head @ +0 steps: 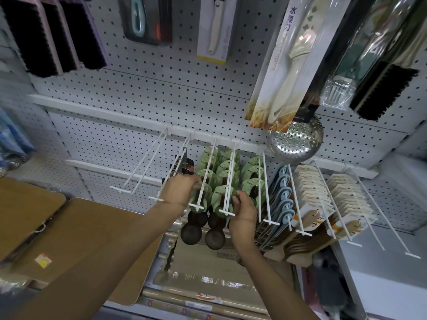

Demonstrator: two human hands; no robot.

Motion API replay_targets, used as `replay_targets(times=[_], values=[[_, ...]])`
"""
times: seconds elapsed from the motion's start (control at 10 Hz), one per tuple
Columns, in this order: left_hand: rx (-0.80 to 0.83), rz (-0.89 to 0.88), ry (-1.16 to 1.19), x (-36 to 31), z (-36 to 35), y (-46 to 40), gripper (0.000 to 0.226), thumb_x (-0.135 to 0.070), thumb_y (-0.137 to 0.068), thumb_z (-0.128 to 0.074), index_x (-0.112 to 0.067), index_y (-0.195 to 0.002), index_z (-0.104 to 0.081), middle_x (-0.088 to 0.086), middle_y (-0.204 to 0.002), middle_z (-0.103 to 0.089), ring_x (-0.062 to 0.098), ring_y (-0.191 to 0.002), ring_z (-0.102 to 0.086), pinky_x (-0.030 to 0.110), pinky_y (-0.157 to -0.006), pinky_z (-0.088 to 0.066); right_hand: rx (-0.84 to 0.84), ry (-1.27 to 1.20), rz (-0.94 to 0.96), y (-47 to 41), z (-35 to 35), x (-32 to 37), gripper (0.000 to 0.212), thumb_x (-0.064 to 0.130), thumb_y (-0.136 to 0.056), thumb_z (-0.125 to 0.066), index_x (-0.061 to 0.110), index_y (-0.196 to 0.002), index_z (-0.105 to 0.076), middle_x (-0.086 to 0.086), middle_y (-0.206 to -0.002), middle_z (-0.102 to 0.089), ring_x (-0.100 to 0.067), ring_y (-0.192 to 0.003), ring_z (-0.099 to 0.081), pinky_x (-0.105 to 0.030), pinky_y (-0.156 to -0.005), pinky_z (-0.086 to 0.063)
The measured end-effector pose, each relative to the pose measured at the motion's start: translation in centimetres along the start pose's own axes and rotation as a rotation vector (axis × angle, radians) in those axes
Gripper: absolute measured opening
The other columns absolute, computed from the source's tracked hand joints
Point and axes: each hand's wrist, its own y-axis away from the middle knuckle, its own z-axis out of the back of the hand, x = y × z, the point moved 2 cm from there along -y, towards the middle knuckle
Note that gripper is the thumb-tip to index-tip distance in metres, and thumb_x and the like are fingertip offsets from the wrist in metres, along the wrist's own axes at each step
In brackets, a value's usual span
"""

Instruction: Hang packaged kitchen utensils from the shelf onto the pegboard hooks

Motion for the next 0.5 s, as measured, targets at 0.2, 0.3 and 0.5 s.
replay_targets(times=[0.2,0.3,0.5], values=[[0.005,-0.093,-0.024,-0.1,0.3,0.7,0.043,-0.019,-0.100,-0.055,-0.017,-0.143,-0.052,0.007,-0.135,-0.062,0.029,-0.119,-0.061,0.032,-0.090,-0.048,0.127,0.091,-0.069,0.8,1.2,0.0,0.016,0.017,-0.101,-0.047,0.015,-0.116,-0.054,-0.003,-0.101,-0.058,-0.025,-0.093,-0.057,-0.035,-0.072,-0.043],[-0.164,-0.296,0.028,0.9,0.2,2.9,0.055,0.000,-0.073,-0.080,-0.007,-0.125,-0.066,0.012,-0.116,-0.071,0.034,-0.103,-0.070,0.038,-0.082,-0.057,0.187,0.238,-0.083,1.9,2.1,-0.3,0.035,0.015,-0.099,-0.052,0.009,-0.133,-0.050,-0.009,-0.131,-0.056,-0.029,-0.108,-0.059,-0.039,-0.086,-0.049],[-0.252,-0.460,0.004,3.1,-0.5,8.2,0.042,-0.034,-0.098,-0.041,-0.013,-0.115,-0.073,0.001,-0.117,-0.073,0.020,-0.092,-0.074,0.033,-0.065,-0.062,0.338,0.492,-0.035,4.4,4.3,-1.1,0.052,0.020,-0.098,-0.052,0.013,-0.147,-0.037,-0.006,-0.140,-0.047,-0.024,-0.129,-0.045,-0.032,-0.105,-0.041]])
